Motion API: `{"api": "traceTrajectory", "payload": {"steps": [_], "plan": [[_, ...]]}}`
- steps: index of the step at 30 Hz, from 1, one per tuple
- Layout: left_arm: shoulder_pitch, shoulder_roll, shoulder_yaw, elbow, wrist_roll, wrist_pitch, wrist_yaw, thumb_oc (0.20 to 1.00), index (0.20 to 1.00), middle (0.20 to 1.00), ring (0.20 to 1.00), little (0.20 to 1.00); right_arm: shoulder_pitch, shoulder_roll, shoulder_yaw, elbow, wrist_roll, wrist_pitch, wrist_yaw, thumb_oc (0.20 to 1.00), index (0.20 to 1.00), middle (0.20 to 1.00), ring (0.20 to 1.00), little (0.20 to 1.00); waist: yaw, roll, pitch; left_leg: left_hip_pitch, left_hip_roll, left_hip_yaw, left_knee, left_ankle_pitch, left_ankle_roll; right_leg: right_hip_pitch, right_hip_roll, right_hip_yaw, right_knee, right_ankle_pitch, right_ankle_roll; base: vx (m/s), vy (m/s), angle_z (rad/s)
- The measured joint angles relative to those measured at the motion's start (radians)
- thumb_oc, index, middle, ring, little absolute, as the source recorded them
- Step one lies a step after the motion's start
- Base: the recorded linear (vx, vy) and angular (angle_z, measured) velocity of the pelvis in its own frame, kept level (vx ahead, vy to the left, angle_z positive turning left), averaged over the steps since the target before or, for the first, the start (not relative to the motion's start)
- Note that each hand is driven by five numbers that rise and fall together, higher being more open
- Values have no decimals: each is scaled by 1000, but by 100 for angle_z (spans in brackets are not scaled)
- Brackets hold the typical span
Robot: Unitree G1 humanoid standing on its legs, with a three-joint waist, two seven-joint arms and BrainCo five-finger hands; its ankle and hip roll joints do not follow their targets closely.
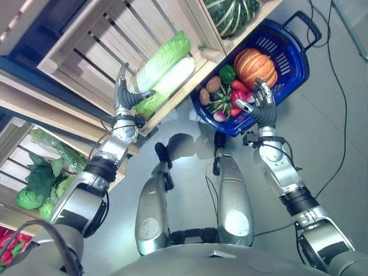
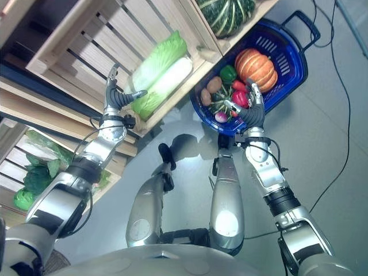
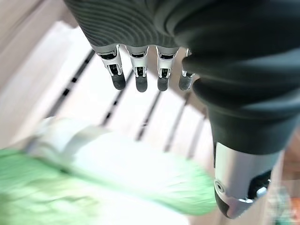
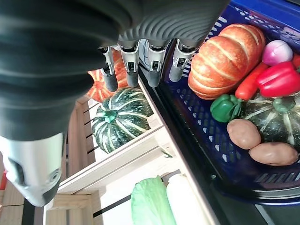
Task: Pick up fruits and vegetables into the basket
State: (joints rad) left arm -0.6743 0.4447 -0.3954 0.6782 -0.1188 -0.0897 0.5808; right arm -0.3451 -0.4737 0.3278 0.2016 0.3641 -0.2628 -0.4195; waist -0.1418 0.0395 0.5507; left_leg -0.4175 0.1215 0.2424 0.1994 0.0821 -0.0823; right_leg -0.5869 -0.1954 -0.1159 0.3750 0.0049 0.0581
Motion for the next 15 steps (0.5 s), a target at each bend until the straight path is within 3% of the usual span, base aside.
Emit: {"api": "traceTrajectory", "payload": {"steps": [5, 15], "plan": [[-42, -10, 10, 75, -40, 67, 15, 1000, 1000, 1000, 1000, 1000, -28, -27, 1, -28, -14, 28, -6, 1000, 1000, 1000, 1000, 1000, -25, 0, 0, -68, 2, 10, 35, -5, 0, -79, 1, 21, 35, -2, -5, 16, 41, -6], [-155, 19, 82, 176, -118, 137, 45, 1000, 1000, 1000, 1000, 1000, -42, -74, -6, -90, -34, 89, 15, 1000, 1000, 1000, 1000, 1000, -58, -1, 0, -155, 18, 29, 131, -52, 3, -167, 6, 56, 84, -7, -8, 47, 58, -7]]}}
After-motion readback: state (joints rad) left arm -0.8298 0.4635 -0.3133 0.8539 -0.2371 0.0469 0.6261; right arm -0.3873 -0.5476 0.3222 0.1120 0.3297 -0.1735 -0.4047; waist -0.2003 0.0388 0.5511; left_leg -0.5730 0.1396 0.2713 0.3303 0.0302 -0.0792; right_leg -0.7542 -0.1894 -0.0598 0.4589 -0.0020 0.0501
